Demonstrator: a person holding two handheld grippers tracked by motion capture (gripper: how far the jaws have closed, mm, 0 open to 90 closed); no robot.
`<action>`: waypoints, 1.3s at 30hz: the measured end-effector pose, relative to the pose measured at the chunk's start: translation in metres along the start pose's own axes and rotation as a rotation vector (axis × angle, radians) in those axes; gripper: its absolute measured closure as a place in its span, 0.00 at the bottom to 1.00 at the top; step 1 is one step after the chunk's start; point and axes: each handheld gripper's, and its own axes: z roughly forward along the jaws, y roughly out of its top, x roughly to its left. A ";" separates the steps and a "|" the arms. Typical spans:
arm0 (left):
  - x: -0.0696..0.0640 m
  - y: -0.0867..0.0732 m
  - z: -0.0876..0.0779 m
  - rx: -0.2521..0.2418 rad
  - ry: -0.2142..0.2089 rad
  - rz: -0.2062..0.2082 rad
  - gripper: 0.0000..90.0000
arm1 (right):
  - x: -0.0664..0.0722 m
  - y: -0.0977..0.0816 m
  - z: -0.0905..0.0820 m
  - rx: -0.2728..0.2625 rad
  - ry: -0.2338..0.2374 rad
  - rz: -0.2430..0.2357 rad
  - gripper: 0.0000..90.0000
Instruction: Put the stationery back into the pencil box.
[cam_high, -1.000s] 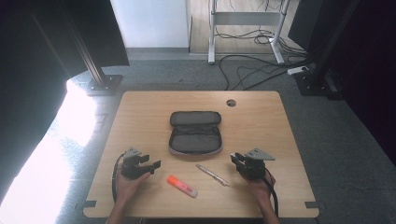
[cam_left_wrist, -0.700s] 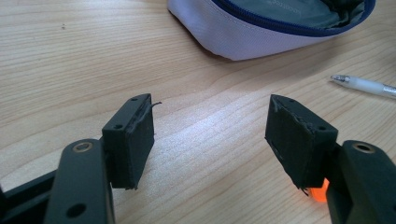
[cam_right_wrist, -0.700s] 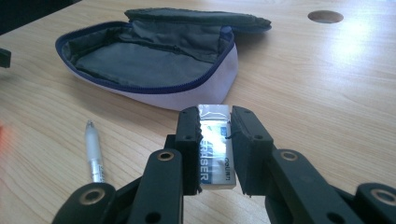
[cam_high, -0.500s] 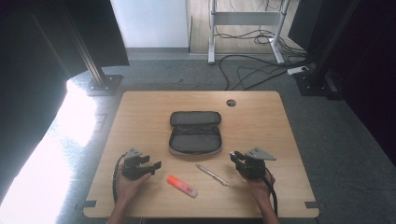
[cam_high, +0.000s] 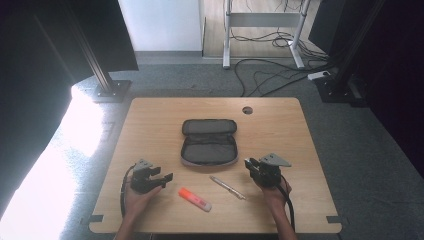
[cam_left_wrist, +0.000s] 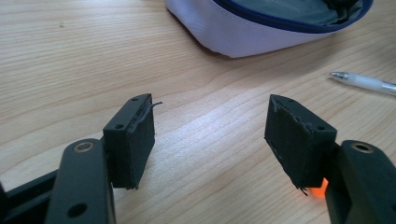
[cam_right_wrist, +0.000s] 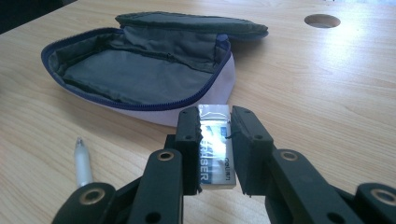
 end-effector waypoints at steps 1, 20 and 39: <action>0.000 0.000 0.000 0.000 -0.002 0.001 0.37 | 0.000 0.001 0.001 0.001 -0.001 0.001 0.81; 0.002 0.000 -0.002 -0.003 -0.017 -0.010 0.37 | 0.007 0.020 0.017 0.007 0.003 -0.006 0.81; 0.000 0.000 -0.002 0.000 0.000 -0.001 0.37 | 0.015 0.037 0.039 0.030 0.005 -0.039 0.81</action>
